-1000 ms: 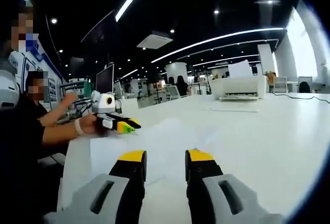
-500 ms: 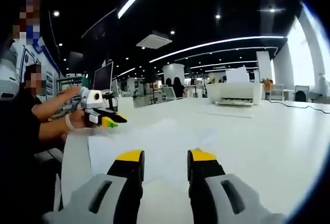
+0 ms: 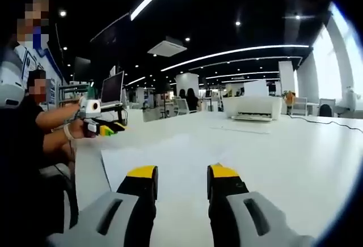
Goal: Organize the stack of printing papers by aligning and flattening the scattered papers on the table
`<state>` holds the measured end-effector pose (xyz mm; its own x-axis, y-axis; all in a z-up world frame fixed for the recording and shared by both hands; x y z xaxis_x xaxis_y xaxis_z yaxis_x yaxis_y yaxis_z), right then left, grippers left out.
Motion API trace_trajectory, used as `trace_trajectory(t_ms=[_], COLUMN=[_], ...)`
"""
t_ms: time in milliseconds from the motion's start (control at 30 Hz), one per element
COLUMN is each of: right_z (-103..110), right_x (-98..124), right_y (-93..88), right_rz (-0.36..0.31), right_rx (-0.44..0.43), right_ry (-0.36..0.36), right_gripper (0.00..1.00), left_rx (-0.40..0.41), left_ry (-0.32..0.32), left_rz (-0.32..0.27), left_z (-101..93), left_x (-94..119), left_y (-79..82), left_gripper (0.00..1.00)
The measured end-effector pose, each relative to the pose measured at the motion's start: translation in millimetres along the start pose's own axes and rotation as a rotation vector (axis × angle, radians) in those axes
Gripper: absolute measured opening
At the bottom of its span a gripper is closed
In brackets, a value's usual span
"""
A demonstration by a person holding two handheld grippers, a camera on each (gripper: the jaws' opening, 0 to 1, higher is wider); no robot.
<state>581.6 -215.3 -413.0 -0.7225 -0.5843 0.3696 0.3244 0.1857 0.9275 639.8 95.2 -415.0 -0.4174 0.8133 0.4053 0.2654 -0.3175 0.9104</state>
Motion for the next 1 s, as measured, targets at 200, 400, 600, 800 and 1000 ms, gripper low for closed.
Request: trace_trajectory(t_ms=[200,400,600,800,1000], right_z=[-3,-4,-1,2,4], right_x=[11,19,26,34,43], right_y=[-3.8,-6.4,-9.9,-13.0,-12.5], right_rz=[0.010,0.016,0.019,0.020,0.012], right_rx=[0.006,-0.005,0.002,-0.002,-0.005], right_ry=[-0.018,-0.030,-0.042,-0.050,-0.061], right_gripper=[0.30,0.36,0.36,0.36,0.36], left_rx=[0.014,0.035,0.042,0.055,0.063], left_ry=[0.014,0.030,0.049,0.062,0.079], left_rz=[0.005,-0.003,0.004,0.006,0.005], left_z=[0.3,-0.6,1.3,0.4,1.2], left_x=[14,27,38,51,63], left_y=[-6.7,-12.0,-18.2,-23.5,-28.0], left_gripper=[0.40,0.44,0.45,0.46,0.47])
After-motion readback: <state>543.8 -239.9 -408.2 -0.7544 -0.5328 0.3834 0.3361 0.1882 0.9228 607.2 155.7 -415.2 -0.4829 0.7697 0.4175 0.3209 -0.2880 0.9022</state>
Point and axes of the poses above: the point that each gripper's makers call its tool centre point, and the gripper's own axes: x roughly backward along the fingers, z roughly to its left, y roughly out of its top, the point moved 2 cm from there along x, roughly backward along the fingers, and after that the axes turned 15 degrees about z, right-handed, at the moved point
